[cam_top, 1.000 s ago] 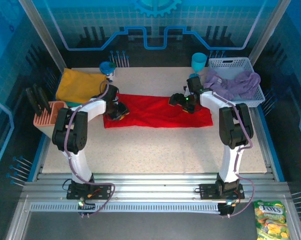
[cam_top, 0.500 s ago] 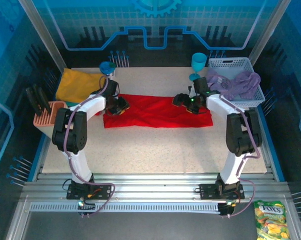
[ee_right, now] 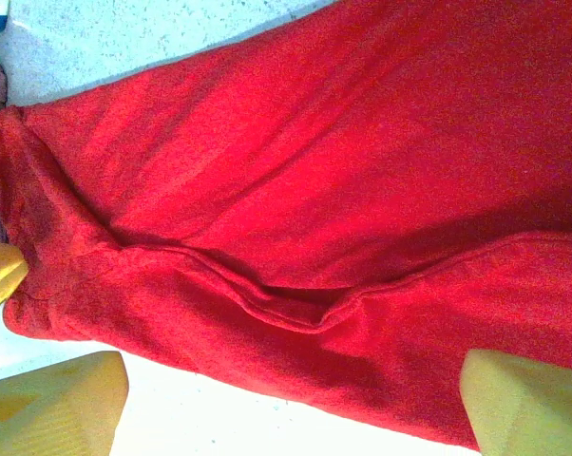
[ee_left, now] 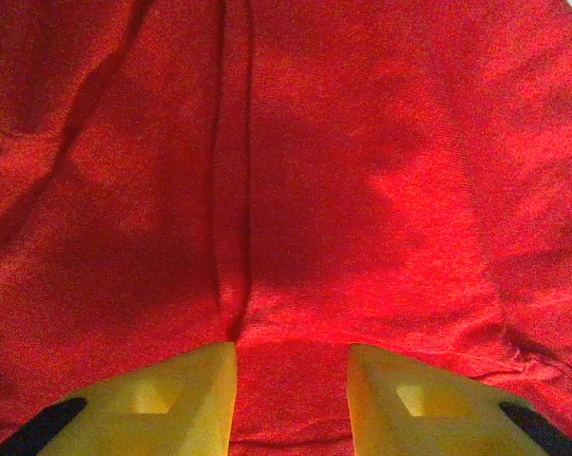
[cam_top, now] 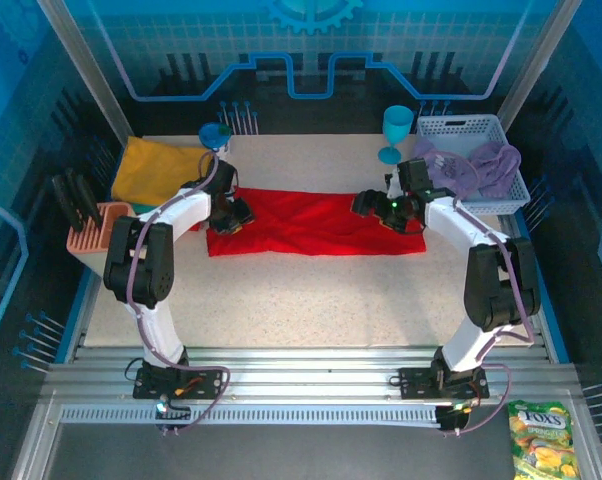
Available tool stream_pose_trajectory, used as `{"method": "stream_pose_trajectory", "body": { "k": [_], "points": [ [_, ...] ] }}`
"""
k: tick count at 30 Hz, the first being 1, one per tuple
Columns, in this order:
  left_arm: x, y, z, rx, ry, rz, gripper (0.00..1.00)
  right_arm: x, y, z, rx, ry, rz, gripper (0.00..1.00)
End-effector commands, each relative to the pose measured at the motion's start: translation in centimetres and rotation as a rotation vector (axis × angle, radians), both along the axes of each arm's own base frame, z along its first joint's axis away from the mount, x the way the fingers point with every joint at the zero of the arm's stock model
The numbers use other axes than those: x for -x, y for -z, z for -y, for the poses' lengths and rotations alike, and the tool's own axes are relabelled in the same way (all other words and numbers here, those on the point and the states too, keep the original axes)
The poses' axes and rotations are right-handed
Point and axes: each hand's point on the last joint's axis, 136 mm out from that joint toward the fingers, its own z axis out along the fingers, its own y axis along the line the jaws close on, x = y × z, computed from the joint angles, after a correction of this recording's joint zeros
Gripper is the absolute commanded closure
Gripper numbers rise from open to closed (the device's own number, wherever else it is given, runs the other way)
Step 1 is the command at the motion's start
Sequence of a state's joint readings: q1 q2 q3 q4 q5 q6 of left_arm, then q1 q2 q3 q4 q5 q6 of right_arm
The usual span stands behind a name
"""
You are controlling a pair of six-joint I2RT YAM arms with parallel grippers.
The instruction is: Fold and stack the t-shirts
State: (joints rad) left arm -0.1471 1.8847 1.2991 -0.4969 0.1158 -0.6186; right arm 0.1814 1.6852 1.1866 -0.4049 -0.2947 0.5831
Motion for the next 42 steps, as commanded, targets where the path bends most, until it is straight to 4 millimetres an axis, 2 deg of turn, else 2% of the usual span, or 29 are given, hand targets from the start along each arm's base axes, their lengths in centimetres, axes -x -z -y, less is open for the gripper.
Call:
{"method": "stream_pose_trajectory", "body": {
  "k": [1,6,13,18,25,28,30,33,35,38,42],
  "points": [
    [0.1,0.0,-0.6,-0.032,0.006,0.007,0.63,0.6,-1.1,0.9,0.006,0.006,0.023,0.09],
    [-0.3,0.7,-0.7,-0.045,0.008,-0.007,0.63,0.8,-1.2,1.3,0.004,0.012,0.022,0.08],
    [-0.4,1.5,-0.7,-0.047,0.009,-0.014,0.57,0.9,-1.2,1.7,-0.007,0.020,0.019,0.08],
    [-1.0,1.9,-0.4,-0.032,0.003,-0.003,0.58,1.0,-1.3,1.8,-0.006,0.021,0.021,0.08],
    [-1.8,2.1,-0.2,-0.020,-0.004,0.008,0.67,1.2,-1.3,2.0,-0.005,0.020,0.020,0.09],
    [-2.0,1.8,-0.2,-0.021,-0.007,0.015,0.75,1.2,-1.3,2.0,-0.005,0.024,0.018,0.09],
    [-2.3,1.5,-0.1,-0.018,-0.005,0.021,0.82,1.2,-1.2,2.0,-0.006,0.023,0.017,0.09],
    [-2.8,0.7,-0.1,-0.018,-0.007,0.039,0.87,1.1,-1.2,2.1,-0.009,0.024,0.018,0.09],
    [-3.0,0.2,0.0,-0.014,-0.006,0.047,0.94,1.1,-1.3,2.1,-0.011,0.024,0.018,0.09],
    [-3.4,-0.6,0.3,-0.005,-0.003,0.058,1.00,1.1,-1.3,2.2,-0.010,0.026,0.016,0.09],
    [-4.0,-1.4,0.9,0.033,-0.005,0.075,1.00,1.2,-1.2,2.4,-0.009,0.031,0.013,0.09]
  ]
}}
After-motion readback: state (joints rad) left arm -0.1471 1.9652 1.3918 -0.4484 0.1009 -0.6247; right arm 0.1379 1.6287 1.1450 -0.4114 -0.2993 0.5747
